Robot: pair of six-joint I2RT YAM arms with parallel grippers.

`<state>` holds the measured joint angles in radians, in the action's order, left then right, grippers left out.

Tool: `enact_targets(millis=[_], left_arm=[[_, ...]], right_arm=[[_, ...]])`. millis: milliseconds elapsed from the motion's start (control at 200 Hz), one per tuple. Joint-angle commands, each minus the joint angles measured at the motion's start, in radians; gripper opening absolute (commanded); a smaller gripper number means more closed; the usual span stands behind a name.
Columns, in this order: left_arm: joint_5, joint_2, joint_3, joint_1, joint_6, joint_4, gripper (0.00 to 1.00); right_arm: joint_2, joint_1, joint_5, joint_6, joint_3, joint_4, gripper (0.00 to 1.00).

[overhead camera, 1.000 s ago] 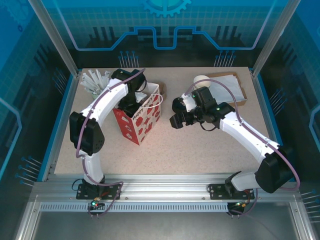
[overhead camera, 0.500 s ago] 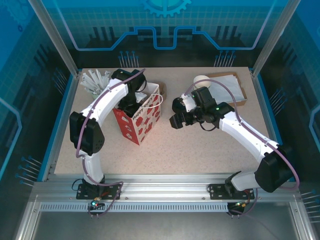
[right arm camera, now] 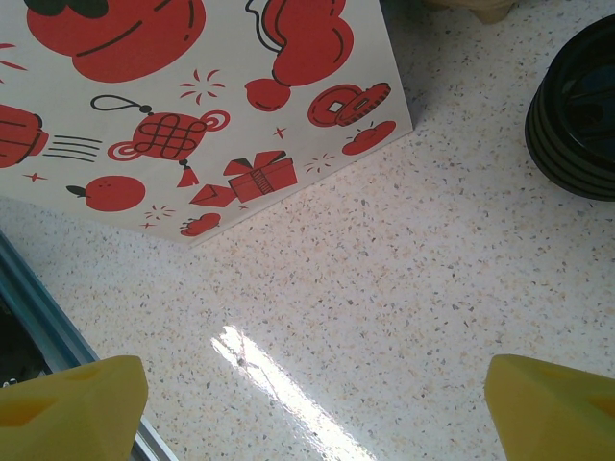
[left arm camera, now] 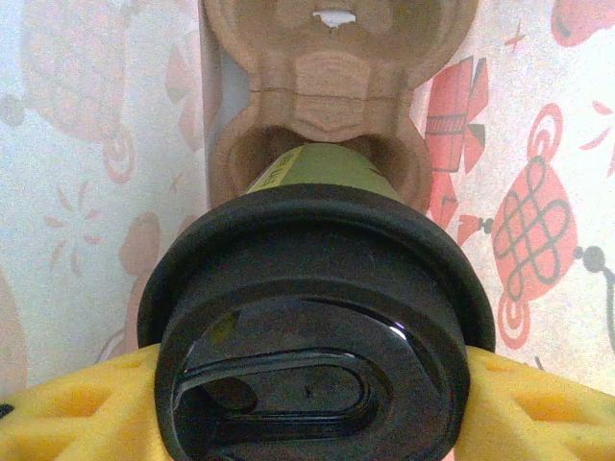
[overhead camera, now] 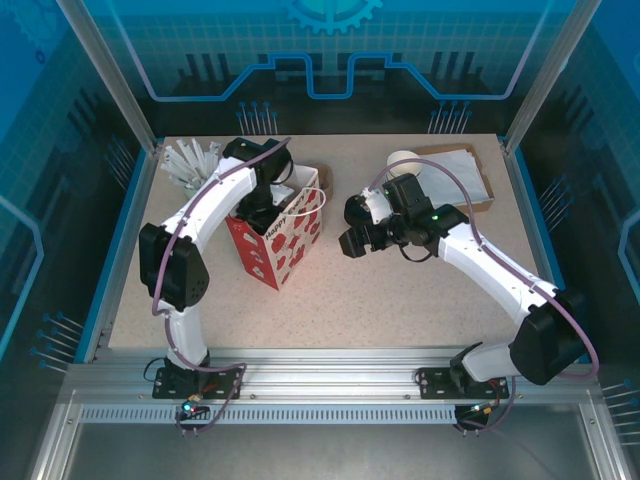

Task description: Pack the takeout coffee

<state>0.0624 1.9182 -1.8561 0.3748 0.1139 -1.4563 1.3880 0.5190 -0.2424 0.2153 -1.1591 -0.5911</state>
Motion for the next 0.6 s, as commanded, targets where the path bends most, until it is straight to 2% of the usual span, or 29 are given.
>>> enact_targets(millis=[0, 595], left_arm=[[-0.02, 0.011, -0.005, -0.006, 0.015, -0.009, 0.39], [-0.017, 0.016, -0.008, -0.005, 0.018, -0.022, 0.39]], right_arm=[[0.006, 0.019, -0.004, -0.016, -0.002, -0.005, 0.92], [0.013, 0.022, -0.005, -0.016, -0.002, -0.004, 0.92]])
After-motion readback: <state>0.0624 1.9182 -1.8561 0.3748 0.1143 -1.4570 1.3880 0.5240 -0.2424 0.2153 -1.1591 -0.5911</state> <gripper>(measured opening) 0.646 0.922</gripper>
